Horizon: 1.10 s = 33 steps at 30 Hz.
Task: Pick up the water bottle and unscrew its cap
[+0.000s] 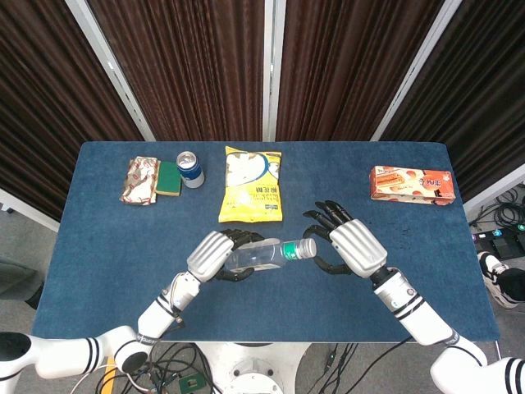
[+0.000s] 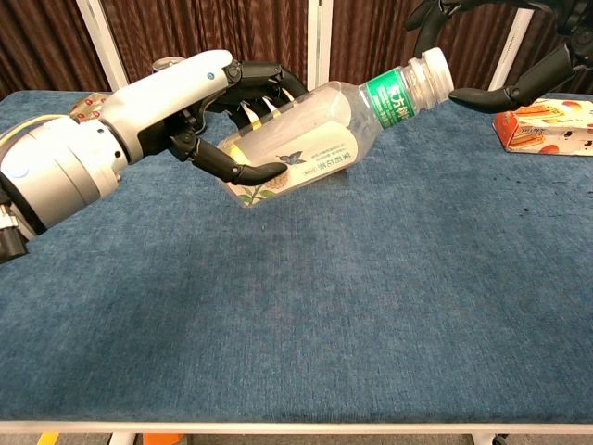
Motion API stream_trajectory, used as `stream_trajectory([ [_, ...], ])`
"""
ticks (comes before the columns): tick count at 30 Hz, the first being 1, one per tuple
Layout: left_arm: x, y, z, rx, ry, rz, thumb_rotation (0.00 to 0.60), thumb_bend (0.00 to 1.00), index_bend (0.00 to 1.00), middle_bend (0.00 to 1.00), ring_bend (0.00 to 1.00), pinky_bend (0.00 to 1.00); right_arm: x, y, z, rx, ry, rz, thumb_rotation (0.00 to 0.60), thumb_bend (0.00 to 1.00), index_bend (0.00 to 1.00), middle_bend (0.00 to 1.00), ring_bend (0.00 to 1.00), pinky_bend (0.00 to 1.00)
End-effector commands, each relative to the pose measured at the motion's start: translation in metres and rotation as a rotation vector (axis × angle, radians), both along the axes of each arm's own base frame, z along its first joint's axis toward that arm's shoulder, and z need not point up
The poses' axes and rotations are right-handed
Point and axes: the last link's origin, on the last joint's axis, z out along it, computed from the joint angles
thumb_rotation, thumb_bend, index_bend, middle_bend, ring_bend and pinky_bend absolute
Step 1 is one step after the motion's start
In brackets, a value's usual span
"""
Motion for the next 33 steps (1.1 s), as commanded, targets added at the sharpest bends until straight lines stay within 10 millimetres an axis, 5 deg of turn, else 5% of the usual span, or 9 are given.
stream_trajectory([
  [1,-0.001,0.0,0.0,0.001,0.001,0.002,0.6,0.32,0.38,0.41,0.36,0.43,0.0,-0.001,0.0,-0.01,-0.002,0.001,0.6,0.34,0.46,0.17,0.0,0.0],
  [13,-0.009,0.004,0.003,0.001,0.025,0.012,0.6,0.32,0.37,0.41,0.36,0.43,-0.003,-0.002,0.009,-0.053,-0.017,-0.009,0.6,0.35,0.49,0.19,0.0,0.0],
  [25,-0.074,0.025,0.001,0.102,0.518,0.08,0.6,0.3,0.37,0.36,0.29,0.29,-0.044,0.004,0.023,-0.049,0.052,-0.142,0.6,0.35,0.49,0.18,0.0,0.0],
  [33,-0.082,0.018,0.013,0.081,0.586,0.127,0.6,0.19,0.11,0.15,0.06,0.2,-0.062,0.005,0.001,0.023,0.164,-0.171,0.6,0.35,0.49,0.16,0.0,0.0],
])
